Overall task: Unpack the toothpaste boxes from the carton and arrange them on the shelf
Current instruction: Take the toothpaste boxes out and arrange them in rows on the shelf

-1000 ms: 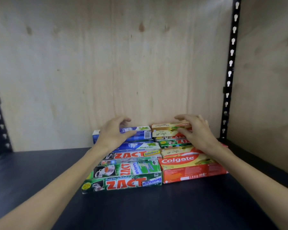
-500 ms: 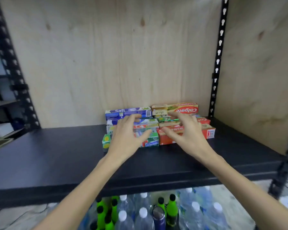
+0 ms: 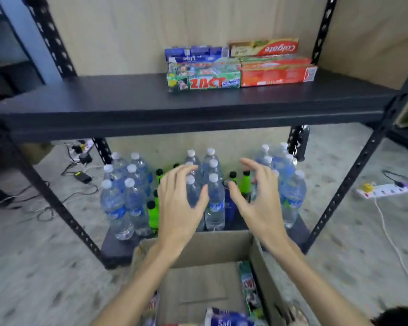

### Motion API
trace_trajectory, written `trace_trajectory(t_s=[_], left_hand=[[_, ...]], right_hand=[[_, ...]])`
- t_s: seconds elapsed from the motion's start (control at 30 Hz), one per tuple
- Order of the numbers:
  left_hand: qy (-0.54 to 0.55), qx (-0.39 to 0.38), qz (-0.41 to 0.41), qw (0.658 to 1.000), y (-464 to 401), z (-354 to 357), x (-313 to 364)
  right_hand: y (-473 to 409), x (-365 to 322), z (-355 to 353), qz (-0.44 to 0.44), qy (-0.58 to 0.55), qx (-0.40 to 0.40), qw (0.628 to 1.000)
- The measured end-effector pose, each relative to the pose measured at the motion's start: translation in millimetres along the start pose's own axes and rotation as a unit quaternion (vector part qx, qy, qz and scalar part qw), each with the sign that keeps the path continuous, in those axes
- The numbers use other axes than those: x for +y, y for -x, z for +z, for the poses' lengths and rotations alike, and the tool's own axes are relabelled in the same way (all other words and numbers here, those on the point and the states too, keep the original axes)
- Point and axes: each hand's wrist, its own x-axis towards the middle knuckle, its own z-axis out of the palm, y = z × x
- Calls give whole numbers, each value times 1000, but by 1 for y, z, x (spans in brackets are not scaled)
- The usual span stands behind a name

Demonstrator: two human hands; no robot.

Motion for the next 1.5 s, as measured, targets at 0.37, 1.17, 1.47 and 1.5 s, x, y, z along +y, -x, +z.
trace_trajectory(t_s=[0.37,1.17,1.47,1.5], left_hand=[[-59,-307,-284,907,210,61,-127],[-57,-642,-171,745,325,98,-243],[-29,-503,-123,855,278,78,-226],[-28,-481,-117,868,270,72,-223]], right_hand=[[223,139,69,270,86,-189,940],[283,242,94,265,138,-549,781],[251,220,88,192,127,-412,881],[240,213,85,180,129,-396,891]])
